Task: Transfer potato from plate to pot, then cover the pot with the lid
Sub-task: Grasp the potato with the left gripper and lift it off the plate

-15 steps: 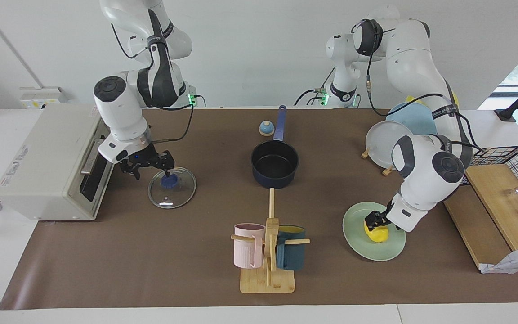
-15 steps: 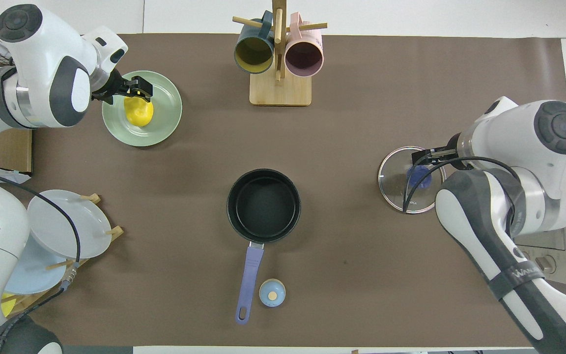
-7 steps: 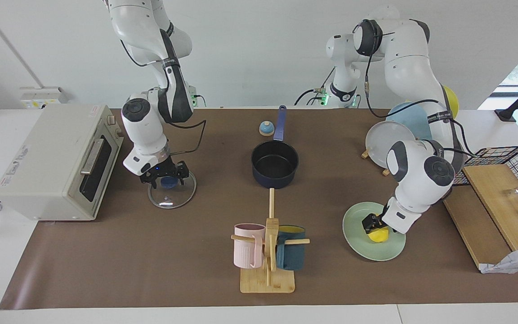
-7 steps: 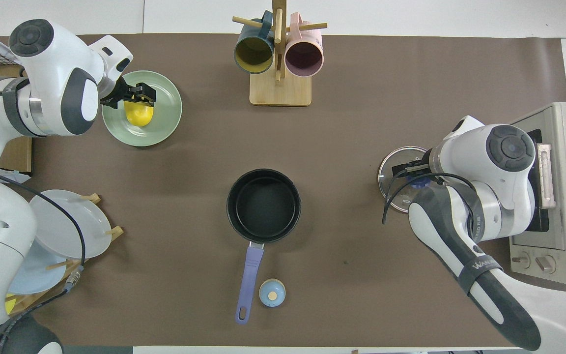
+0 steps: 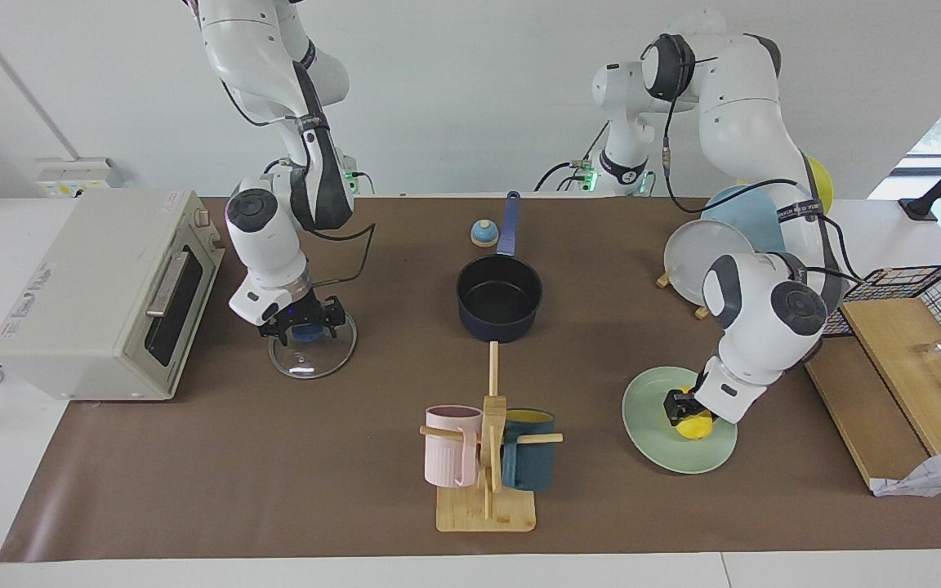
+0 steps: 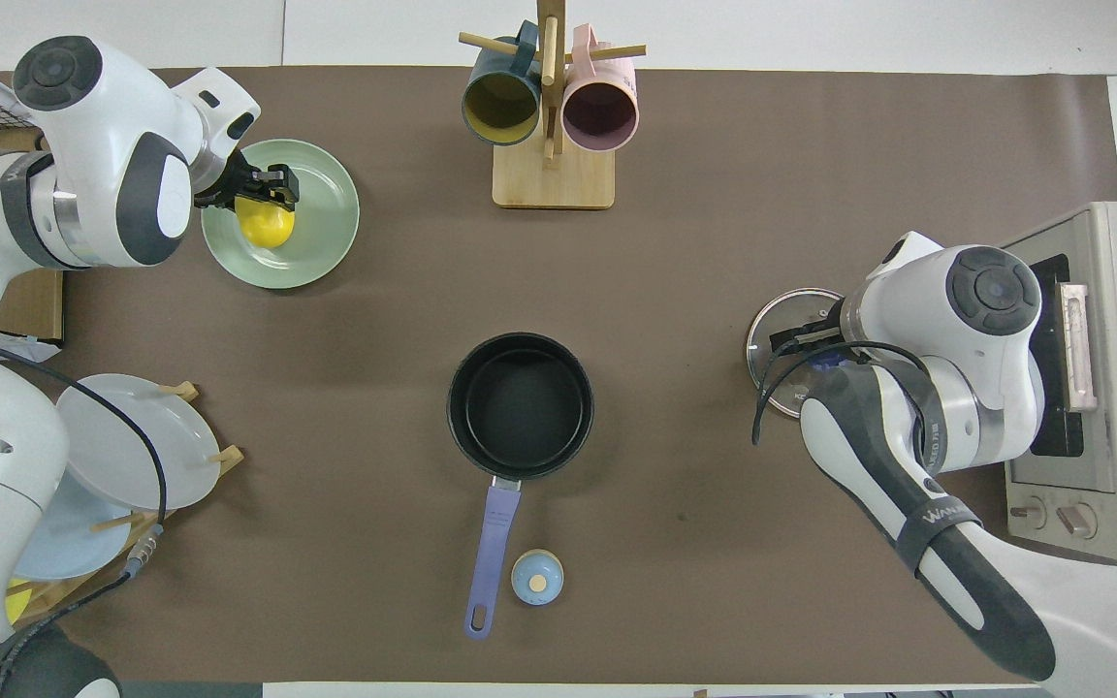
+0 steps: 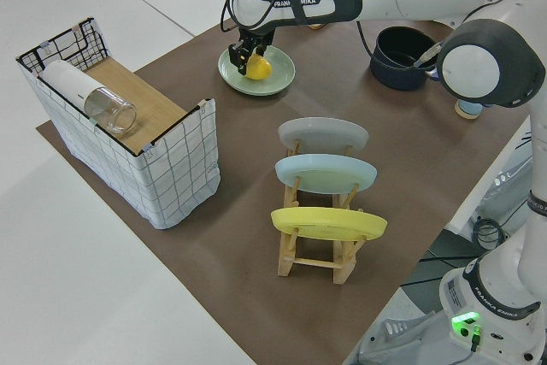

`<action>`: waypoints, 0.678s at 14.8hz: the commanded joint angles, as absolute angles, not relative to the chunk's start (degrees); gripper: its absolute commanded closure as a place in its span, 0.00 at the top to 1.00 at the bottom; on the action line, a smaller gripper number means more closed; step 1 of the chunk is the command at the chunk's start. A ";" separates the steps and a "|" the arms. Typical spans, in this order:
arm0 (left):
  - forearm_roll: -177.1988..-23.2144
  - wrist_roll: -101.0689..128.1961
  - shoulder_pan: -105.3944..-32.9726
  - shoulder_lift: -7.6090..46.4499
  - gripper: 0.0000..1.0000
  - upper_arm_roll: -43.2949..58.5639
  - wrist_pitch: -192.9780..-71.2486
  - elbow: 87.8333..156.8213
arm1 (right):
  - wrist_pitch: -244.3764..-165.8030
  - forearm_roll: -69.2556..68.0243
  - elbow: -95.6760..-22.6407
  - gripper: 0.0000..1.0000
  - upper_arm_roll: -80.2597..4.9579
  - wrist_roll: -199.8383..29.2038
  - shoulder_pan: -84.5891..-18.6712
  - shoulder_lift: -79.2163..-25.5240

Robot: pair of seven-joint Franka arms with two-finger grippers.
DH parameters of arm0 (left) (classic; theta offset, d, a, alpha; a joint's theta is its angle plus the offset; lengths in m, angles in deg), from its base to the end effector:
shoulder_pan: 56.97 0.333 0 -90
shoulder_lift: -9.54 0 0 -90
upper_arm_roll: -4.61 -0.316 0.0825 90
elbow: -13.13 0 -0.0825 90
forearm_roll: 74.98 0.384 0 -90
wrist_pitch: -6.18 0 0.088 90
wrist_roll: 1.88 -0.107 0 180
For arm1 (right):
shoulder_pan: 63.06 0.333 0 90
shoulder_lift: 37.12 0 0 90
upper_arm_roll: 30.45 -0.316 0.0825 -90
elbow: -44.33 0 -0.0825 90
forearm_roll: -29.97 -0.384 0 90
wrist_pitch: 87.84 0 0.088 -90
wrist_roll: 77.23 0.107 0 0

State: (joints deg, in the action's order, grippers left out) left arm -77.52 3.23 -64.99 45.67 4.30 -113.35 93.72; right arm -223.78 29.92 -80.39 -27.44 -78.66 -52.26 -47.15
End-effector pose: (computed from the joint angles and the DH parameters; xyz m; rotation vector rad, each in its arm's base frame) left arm 0.7192 -0.1004 0.3381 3.0994 -0.0397 0.0694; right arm 0.5521 0.0758 0.3130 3.1239 0.2523 0.0336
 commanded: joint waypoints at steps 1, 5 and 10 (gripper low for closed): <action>-78.83 7.94 -65.67 36.82 0.00 4.17 -106.51 94.86 | -221.70 29.18 -80.56 1.00 -27.55 -80.39 -52.51 -46.26; -80.61 24.80 -73.38 25.47 0.00 4.34 -98.50 100.29 | -220.73 29.27 -80.12 1.00 -27.55 -80.57 -52.51 -46.17; -80.61 37.65 -87.79 16.14 0.00 4.34 -107.94 117.23 | -220.65 29.27 -79.95 0.64 -27.55 -81.27 -52.51 -46.17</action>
State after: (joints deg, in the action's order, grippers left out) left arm -79.93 34.64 -83.80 20.78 5.58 -100.26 106.73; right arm -221.96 29.93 -80.22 -27.44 -79.17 -52.24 -46.79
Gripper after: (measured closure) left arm 0.348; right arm 0.256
